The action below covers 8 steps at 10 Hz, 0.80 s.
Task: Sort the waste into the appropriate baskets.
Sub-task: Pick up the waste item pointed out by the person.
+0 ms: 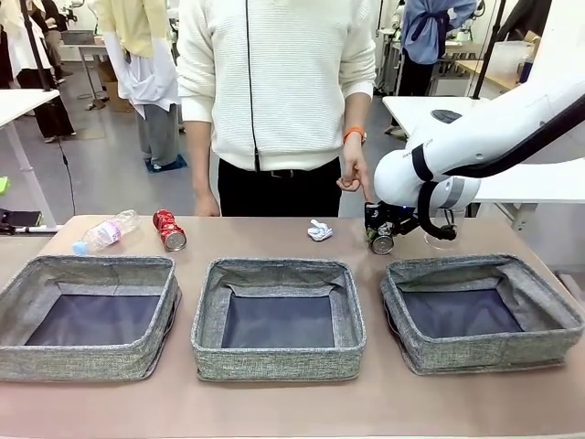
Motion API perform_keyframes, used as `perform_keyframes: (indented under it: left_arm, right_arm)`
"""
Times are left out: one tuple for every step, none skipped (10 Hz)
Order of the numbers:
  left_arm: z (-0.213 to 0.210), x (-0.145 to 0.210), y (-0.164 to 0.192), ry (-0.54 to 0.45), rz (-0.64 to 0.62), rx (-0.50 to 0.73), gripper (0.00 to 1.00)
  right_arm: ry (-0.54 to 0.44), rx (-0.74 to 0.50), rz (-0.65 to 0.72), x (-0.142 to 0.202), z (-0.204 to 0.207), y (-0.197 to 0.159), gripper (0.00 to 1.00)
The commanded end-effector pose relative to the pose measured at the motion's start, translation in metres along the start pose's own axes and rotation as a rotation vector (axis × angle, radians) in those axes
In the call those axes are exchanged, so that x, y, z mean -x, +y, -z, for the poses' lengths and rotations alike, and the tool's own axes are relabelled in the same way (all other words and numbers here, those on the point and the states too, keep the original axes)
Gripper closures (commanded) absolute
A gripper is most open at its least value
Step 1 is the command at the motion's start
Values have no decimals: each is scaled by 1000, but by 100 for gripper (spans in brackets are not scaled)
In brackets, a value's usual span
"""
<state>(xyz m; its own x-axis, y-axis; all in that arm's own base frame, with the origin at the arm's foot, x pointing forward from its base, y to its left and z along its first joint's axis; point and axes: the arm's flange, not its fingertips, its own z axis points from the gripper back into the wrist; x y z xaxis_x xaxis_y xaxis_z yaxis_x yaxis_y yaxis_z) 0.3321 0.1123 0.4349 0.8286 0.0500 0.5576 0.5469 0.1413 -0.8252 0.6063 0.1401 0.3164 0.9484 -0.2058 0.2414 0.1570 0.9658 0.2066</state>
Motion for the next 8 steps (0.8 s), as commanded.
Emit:
perform_keyframes:
  left_arm:
    - [0,-1,-2,-3,21,14,0]
    - [0,-1,-2,-3,21,14,0]
    - [0,-1,-2,-3,21,14,0]
    - [0,-1,-2,-3,21,14,0]
    - [0,-1,-2,-3,21,14,0]
    - [0,-1,-2,-3,21,14,0]
    - [0,-1,-2,-3,21,14,0]
    - [0,-1,-2,-3,21,14,0]
  right_arm:
    - [16,27,29,8,-59,-21,100]
    - [65,57,17,18,-105,-32,100]
    - [113,68,-2,35,-151,-38,100]
    - [102,7,-49,59,-192,-36,100]
    - [89,-33,-77,90,-231,-32,100]
    - [84,-68,-111,118,-255,-29,100]
    - [103,-94,-128,147,-272,-30,100]
    - [104,-95,-135,173,-279,-30,100]
